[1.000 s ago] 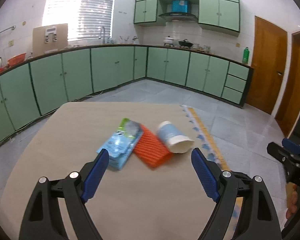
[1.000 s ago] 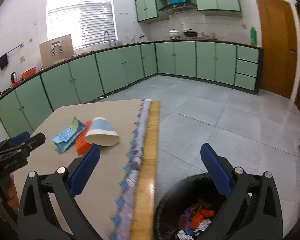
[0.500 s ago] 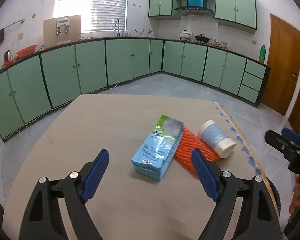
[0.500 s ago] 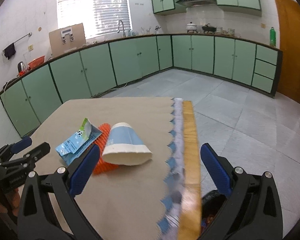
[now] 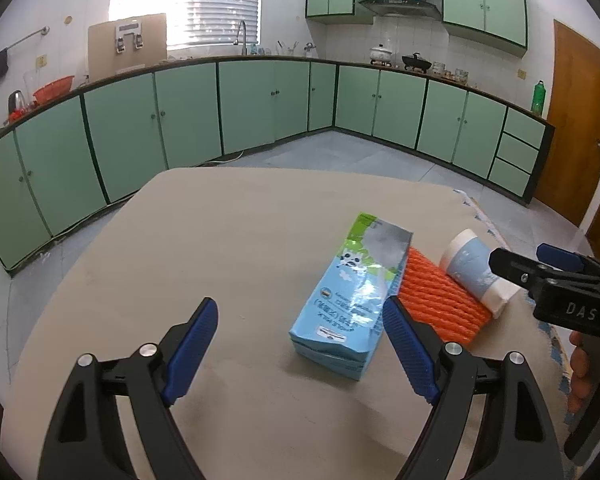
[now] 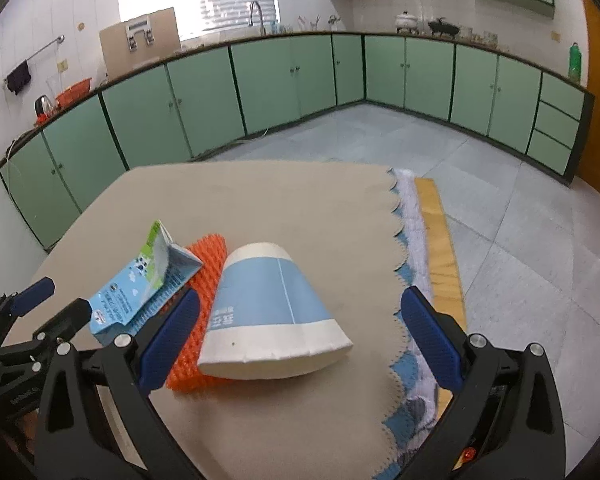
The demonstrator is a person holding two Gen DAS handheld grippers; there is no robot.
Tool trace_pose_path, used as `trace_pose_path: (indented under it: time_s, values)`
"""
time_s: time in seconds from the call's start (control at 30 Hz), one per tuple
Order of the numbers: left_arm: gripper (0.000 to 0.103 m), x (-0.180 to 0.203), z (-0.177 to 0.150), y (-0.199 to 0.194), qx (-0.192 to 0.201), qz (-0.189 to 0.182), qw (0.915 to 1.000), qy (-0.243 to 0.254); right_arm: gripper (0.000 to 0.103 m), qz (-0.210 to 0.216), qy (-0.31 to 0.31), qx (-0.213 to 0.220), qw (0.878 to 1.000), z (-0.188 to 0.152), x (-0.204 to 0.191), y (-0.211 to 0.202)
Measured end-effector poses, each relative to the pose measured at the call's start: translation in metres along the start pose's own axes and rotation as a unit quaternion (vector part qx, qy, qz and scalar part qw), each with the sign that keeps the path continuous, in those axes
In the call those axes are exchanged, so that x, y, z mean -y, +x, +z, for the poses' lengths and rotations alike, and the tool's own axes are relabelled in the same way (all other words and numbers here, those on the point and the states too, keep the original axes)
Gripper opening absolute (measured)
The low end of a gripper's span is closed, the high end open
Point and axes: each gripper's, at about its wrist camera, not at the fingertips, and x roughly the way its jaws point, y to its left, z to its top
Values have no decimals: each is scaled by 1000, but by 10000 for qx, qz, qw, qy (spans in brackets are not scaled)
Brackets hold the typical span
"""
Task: Collect trash
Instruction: 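Move both tools back to the table toward the blue carton and paper cup, then grasp the blue-white paper cup with the right tool while the left tool grasps the blue milk carton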
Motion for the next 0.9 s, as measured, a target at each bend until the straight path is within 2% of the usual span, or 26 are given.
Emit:
trace_pose_path:
  time_s: [0.37,0.57,0.6,0.63,0.77,0.9]
  values:
    - [83,1,0,11,-98,-25,9999,-45,98,100,-148,-440,9989,4,-6,29]
    - [83,7,1,16,-145,-124,9998,15,97,326,-19,-650,9973,3,-3,37]
    - [83,8,1,17,-156,-131,9998,27,92,379,17,-675,9970,3,-2,38]
    - [83,10,1,18,-170,-136,9998,44,82,434,44,-705,9966,2,-1,39]
    - [84,15,2,21,-214,-180,9996,67,80,499,29,-696,9963,2,-3,37]
    - [84,15,4,26,-291,-228,9993,111,75,482,-9,-583,9971,2,-4,31]
